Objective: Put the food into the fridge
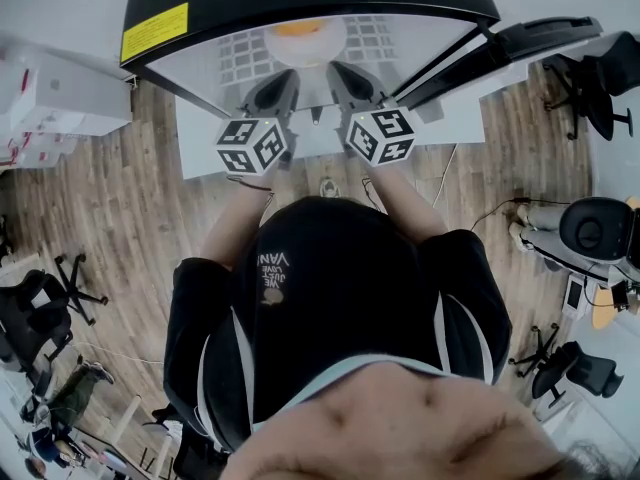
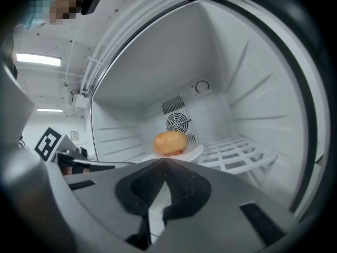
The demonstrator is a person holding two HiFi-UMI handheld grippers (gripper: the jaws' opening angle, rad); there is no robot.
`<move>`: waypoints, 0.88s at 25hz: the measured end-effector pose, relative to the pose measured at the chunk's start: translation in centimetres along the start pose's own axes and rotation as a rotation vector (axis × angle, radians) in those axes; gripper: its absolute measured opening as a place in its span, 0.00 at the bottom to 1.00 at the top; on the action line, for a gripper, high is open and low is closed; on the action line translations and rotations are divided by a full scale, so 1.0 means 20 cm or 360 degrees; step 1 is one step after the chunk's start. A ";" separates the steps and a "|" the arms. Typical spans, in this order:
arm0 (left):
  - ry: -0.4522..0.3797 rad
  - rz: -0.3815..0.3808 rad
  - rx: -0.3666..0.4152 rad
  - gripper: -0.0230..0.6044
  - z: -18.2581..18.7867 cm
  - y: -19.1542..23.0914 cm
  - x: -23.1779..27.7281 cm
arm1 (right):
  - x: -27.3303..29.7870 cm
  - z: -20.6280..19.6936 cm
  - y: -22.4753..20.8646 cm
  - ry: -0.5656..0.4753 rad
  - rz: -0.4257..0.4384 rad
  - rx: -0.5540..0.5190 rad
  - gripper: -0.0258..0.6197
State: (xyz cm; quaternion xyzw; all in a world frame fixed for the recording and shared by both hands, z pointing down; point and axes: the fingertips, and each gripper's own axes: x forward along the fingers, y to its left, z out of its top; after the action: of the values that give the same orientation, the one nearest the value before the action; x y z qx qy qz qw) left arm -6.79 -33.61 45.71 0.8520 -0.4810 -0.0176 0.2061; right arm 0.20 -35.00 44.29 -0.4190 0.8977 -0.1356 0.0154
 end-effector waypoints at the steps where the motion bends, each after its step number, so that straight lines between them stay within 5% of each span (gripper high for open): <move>1: 0.0000 -0.0003 0.0002 0.07 0.00 0.00 0.00 | 0.00 0.00 0.00 0.0000 -0.0002 -0.0002 0.06; 22: 0.0039 -0.0102 0.0045 0.07 -0.04 -0.09 -0.18 | -0.16 -0.02 0.15 -0.0036 -0.0094 -0.0022 0.06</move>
State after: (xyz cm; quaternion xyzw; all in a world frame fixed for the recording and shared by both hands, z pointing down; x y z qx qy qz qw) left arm -7.05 -29.51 45.22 0.8699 -0.4512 -0.0071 0.1992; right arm -0.05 -30.60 43.63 -0.4470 0.8856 -0.1249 0.0187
